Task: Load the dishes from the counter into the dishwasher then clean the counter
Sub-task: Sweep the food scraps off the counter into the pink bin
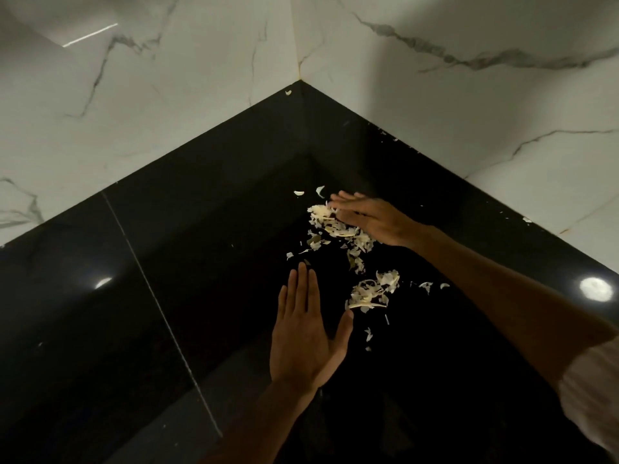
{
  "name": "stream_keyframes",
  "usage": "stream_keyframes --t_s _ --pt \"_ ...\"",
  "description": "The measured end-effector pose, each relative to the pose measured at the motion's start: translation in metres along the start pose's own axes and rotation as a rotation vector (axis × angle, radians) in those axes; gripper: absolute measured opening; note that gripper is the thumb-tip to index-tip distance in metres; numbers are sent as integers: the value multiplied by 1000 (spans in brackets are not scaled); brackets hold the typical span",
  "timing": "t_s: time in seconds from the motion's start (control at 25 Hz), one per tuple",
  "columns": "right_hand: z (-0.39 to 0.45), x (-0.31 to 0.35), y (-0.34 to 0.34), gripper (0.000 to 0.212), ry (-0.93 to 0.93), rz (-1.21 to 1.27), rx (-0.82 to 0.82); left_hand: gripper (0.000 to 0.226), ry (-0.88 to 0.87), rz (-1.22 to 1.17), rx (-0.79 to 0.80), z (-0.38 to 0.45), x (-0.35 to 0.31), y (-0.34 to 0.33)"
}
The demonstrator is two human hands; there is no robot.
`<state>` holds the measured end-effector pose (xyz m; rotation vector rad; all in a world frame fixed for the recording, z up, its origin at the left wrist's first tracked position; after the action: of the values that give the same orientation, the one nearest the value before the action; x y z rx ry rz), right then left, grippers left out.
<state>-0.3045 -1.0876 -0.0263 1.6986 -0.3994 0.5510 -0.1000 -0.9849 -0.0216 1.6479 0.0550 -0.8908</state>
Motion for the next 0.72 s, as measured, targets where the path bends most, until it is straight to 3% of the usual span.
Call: stream_keyframes --t_s 0.08,0.12,0.24,0.4,0.56,0.72 --pt "-7 5 4 45 3 176 30 85 -2 -13 4 1 0 0" --pt "-2 7 16 42 -6 169 -46 85 -1 -20 7 1 0 -1" --pt "32 17 45 44 -123 -59 -271 86 5 -19 11 1 0 -1" --pt "89 83 -8 78 -179 -546 -100 86 -2 -24 -14 0 0 0" --pt "105 113 -63 72 -279 -701 -1 93 -13 -19 30 2 6 -6" --pt "78 92 -44 65 -526 -780 36 92 -11 -21 15 3 7 -5"
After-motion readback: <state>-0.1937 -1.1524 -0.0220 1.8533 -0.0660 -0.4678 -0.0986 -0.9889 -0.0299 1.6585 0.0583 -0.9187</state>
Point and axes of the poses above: each hand's wrist, its own z-axis towards the middle knuckle, its own y-axis out of the back of the hand, x = y × z, the point moved 7 cm from there along z, towards the middle knuckle, and after that the axes turned 15 degrees about -z, right-handed, at the moved point
